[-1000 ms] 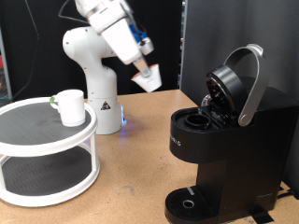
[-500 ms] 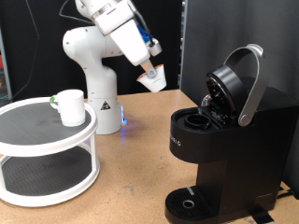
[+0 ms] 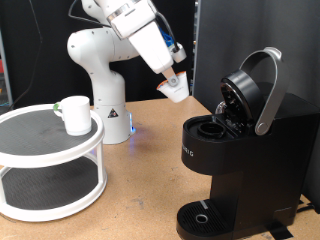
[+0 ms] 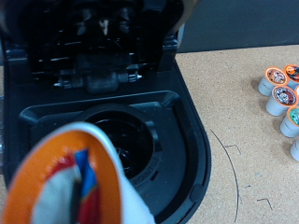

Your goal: Make a cup of coffee with the keurig machine

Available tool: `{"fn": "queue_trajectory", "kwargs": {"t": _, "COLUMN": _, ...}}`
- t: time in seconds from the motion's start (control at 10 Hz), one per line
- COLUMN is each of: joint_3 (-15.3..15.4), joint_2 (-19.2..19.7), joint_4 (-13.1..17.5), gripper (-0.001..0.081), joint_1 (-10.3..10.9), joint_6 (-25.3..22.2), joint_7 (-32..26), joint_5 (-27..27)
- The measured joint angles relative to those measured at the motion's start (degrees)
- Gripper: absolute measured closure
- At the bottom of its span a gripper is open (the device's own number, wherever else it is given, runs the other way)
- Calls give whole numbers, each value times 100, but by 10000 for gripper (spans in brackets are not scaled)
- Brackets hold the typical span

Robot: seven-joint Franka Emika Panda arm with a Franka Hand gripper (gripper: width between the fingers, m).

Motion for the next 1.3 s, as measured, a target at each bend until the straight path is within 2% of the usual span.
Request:
{"fn": "queue_trajectory", "kwargs": {"t": 0.3, "joint_3": 98, "joint_2": 131, "joint_4": 91, "gripper": 696, "joint_1": -2, "joint_6": 74, "joint_7": 382, "joint_5": -5}}
{"fn": "queue_trajectory", "kwargs": {"t": 0.6, "joint_3": 89, "joint_2": 136, "joint_4": 51, "gripper": 696, "joint_1": 20, "joint_6": 124, "joint_7": 59, "joint_5": 86}}
{"fn": "queue_trajectory", "kwargs": {"t": 0.7, "joint_3": 114, "joint_2": 166, "joint_4": 74, "gripper": 696, "joint_1": 68, "joint_6": 304, "joint_7": 34, "joint_5": 196}}
{"fn": "queue_trajectory", "kwargs": {"t": 0.9, "joint_3": 243, "joint_2": 364, "joint_4": 212, "gripper": 696, "joint_1": 145, "joint_6": 546, "joint_7": 114, "joint_5": 240}}
{"fn": "queue_trajectory", "kwargs": {"t": 1.3, "joint_3": 544, "joint_2": 712, "joint_4": 310, "gripper": 696, "joint_1": 188, "joint_6": 556, "joint_7": 140, "joint_5": 58}}
